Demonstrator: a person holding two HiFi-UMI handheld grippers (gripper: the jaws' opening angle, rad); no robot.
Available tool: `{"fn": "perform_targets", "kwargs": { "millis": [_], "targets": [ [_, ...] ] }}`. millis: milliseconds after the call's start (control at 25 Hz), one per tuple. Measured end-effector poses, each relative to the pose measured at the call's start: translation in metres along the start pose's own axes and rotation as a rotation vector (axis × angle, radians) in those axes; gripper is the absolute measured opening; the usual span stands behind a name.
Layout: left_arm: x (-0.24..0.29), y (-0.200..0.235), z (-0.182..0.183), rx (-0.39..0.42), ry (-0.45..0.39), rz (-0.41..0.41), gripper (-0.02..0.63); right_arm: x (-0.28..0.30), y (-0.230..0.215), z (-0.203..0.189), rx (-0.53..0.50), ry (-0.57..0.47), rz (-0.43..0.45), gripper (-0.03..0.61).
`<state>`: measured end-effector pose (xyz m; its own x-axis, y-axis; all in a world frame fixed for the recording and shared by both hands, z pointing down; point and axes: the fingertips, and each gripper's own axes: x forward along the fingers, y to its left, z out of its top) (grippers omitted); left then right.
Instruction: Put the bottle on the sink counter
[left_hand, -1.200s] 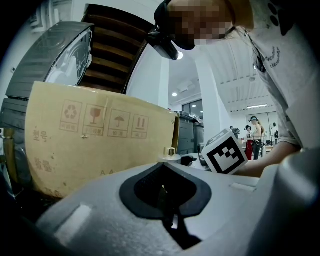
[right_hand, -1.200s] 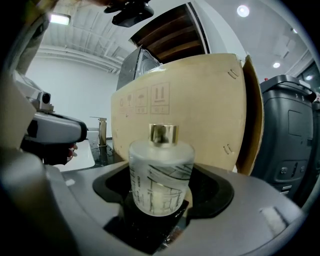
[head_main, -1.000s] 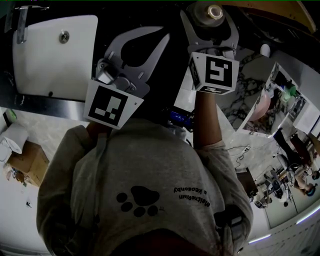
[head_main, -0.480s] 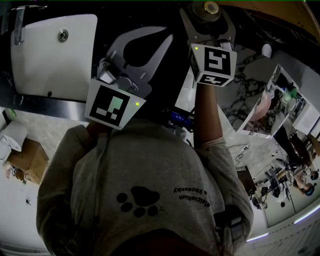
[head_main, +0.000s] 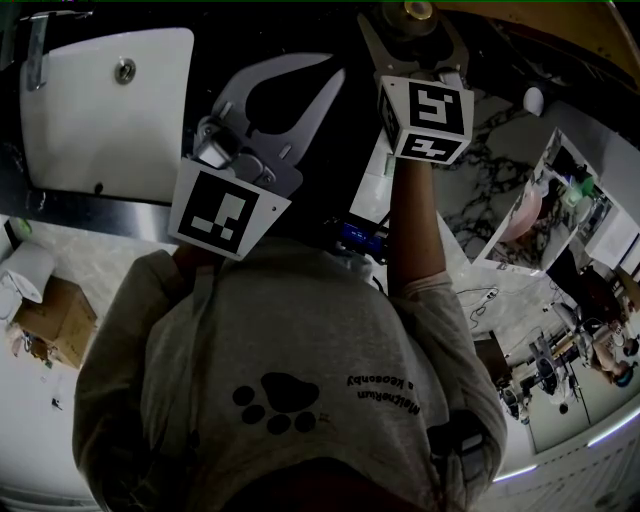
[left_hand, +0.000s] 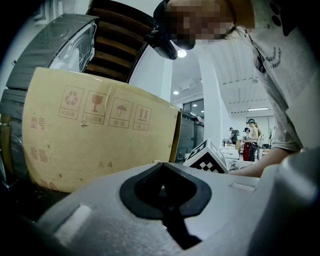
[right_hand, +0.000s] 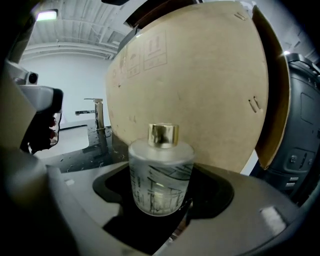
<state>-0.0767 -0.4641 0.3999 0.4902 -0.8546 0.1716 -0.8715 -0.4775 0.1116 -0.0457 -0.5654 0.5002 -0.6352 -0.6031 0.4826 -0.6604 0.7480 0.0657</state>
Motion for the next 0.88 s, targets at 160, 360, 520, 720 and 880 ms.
{"fn": "perform_targets", "kwargs": {
  "millis": [160,360,520,720,880],
  "targets": [
    [0.001,0.000,0.000,-0.002,-0.003,0.002,0.003,0.004,-0.002,-0.005,0.036,0.038,0.006,0.337],
    [0.001,-0.001,0.000,0.000,-0.002,0.002,0.003,0.005,-0.001,-0.010,0.045,0.074,0.017,0.337],
    [0.000,-0.001,0.001,0.000,-0.003,0.002,0.003,0.007,0.002,-0.011,0.030,0.087,0.025,0.336],
    [-0.001,-0.001,0.003,0.000,-0.009,0.003,0.003,0.007,0.004,-0.012,0.000,0.097,0.025,0.336],
    [-0.003,-0.002,0.006,0.002,-0.015,0.002,0.003,0.008,0.005,-0.012,-0.008,0.101,0.025,0.336]
  ]
}}
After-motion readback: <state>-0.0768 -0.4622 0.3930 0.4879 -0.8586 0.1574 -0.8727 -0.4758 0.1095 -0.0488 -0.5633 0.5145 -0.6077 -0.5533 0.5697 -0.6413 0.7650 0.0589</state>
